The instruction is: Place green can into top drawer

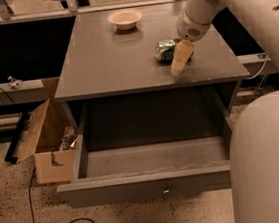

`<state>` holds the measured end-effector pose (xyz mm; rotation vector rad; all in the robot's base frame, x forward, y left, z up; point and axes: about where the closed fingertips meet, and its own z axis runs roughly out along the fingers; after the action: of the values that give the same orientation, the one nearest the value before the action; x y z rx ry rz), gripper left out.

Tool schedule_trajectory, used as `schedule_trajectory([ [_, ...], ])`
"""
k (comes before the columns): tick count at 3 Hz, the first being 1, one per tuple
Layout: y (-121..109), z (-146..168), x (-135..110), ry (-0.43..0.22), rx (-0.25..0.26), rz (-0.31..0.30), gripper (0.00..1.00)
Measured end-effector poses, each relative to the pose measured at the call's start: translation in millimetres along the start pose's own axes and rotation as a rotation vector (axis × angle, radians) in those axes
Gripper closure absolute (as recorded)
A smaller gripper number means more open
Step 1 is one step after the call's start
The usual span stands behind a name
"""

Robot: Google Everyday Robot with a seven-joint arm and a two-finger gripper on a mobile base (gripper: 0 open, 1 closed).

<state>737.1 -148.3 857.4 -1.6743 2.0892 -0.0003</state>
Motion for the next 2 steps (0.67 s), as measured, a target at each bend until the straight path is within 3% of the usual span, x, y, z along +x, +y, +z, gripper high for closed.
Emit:
schedule_trajectory([
  [1,-3.7,12.9,0.8,0.01,-0.019,0.004,0.17],
  [2,-3.9,19.5,0.4,0.01,-0.034,0.003,0.41],
])
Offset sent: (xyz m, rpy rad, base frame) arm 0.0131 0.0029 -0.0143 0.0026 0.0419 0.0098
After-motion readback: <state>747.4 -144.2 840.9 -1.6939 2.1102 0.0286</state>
